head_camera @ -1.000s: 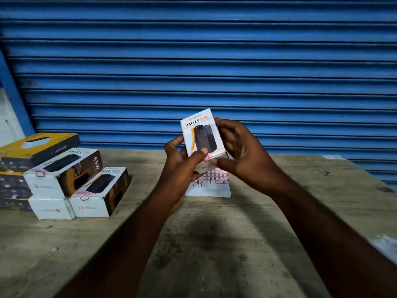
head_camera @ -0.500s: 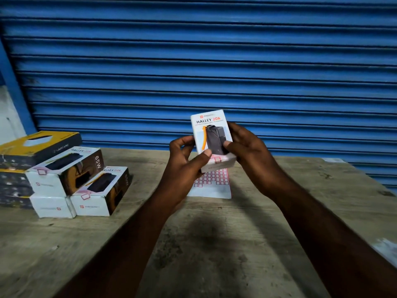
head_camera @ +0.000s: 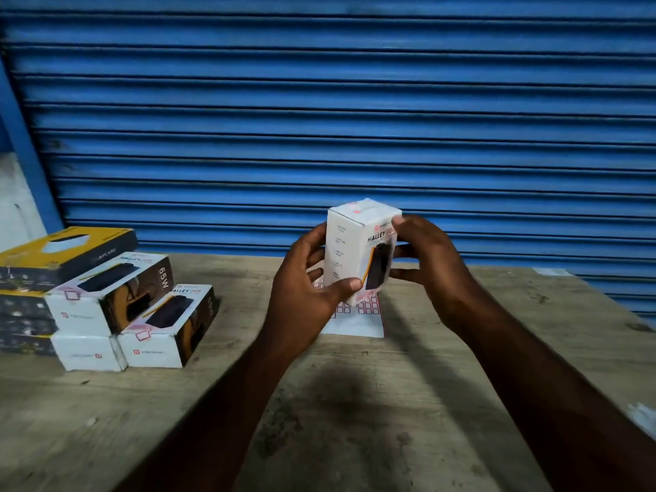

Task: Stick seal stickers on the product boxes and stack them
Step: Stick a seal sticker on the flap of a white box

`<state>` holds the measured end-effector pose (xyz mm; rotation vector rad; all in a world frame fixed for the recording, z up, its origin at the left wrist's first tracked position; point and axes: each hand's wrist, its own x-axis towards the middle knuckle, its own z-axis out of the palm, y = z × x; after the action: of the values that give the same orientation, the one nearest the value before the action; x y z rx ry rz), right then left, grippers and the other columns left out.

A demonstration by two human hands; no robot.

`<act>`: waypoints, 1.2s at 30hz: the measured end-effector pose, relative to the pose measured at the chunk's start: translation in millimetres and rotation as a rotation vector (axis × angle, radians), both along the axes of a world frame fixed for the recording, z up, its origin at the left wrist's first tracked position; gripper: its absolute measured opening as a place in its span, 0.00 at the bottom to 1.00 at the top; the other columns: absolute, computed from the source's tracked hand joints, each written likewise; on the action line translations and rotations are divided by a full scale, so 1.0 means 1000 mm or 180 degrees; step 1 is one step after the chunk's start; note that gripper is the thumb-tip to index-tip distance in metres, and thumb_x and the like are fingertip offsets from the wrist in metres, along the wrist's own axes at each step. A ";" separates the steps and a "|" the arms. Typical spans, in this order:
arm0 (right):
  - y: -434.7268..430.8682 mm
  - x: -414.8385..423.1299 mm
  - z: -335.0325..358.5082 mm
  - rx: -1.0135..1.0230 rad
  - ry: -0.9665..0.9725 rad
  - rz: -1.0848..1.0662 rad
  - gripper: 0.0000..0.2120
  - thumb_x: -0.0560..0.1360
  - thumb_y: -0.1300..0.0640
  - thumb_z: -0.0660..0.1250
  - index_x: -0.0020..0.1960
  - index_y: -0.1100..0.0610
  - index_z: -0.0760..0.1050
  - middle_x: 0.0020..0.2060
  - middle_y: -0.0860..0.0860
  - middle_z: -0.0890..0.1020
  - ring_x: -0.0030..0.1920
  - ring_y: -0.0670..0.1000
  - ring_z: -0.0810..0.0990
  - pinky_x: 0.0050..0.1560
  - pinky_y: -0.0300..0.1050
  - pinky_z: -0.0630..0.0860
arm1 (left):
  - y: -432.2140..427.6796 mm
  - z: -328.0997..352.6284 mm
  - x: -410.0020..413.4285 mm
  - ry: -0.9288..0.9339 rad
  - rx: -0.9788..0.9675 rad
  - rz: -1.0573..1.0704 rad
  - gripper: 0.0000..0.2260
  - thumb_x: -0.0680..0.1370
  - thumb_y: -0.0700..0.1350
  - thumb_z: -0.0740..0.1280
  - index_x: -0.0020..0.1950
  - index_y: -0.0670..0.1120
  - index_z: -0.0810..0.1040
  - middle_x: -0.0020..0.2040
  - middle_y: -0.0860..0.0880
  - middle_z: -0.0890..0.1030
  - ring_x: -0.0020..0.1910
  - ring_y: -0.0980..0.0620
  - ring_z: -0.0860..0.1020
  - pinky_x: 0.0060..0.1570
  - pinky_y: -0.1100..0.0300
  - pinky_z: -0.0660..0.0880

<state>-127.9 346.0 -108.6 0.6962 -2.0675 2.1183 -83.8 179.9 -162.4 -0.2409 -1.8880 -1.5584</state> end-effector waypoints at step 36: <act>0.010 0.025 0.034 0.1711 0.1962 -0.0021 0.24 0.72 0.68 0.67 0.63 0.48 0.78 0.64 0.43 0.77 0.65 0.42 0.74 0.59 0.43 0.79 | -0.001 0.008 0.008 0.0632 0.0062 0.0522 0.33 0.64 0.55 0.79 0.67 0.51 0.73 0.59 0.52 0.82 0.58 0.51 0.81 0.54 0.48 0.81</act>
<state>-102.9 355.8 -74.3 1.2051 -2.2190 1.1011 -75.7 179.0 -154.4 -0.2181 -1.6939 -1.3895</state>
